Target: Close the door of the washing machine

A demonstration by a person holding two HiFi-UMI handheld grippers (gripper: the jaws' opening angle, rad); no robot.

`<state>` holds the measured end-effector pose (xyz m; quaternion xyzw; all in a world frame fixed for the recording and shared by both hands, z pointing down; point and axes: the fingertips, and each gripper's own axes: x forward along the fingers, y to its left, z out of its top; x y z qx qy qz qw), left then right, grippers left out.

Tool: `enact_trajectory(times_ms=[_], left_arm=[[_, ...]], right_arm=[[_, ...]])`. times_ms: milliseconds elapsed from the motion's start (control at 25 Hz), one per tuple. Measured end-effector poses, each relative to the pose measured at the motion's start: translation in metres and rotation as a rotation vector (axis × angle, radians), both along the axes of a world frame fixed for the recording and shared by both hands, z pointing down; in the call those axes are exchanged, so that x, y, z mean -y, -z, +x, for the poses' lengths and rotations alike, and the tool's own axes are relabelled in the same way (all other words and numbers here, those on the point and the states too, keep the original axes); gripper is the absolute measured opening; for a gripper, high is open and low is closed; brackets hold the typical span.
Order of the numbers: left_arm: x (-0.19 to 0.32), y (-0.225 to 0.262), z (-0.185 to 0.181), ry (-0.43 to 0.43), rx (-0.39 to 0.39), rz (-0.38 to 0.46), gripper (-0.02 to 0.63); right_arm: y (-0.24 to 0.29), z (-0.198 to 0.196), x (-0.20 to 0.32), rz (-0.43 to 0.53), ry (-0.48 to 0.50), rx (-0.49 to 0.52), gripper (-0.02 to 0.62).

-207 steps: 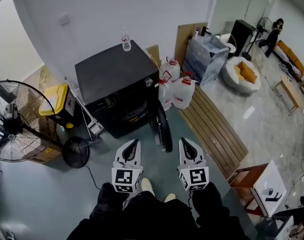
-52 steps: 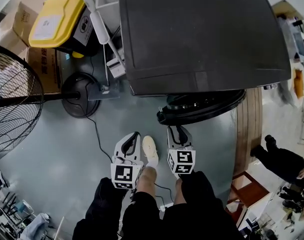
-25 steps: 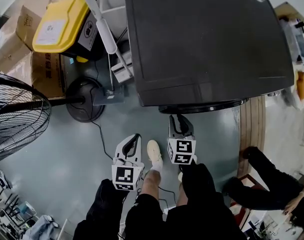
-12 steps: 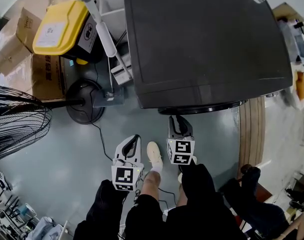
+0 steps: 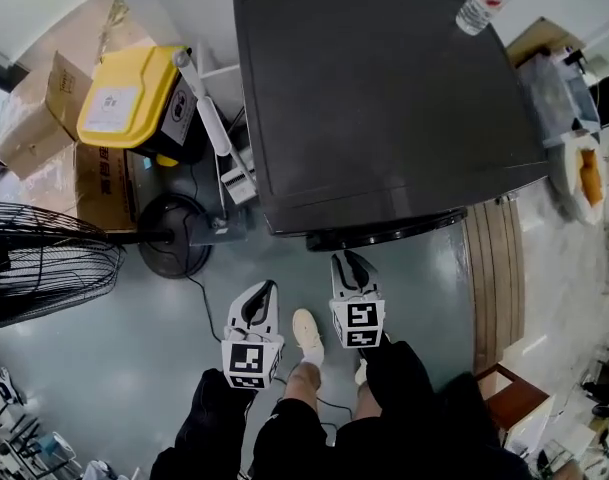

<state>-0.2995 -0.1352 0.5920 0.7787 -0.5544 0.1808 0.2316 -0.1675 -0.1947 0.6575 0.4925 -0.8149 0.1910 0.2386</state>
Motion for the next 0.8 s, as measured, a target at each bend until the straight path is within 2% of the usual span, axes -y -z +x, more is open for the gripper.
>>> enact_trajectory(times_ms=[400,800], left_arm=[[0.008,0.130,0.021,-0.019,0.039,0.140,0.026],[-0.014,0.253,0.045,-0.027,0.056,0.263,0.026]], right_arm=[[0.144,0.036,-0.004,0.142,0.004,0.038,0.091],[0.289,0.073,-0.033,0.286,-0.003,0.076,0.080]])
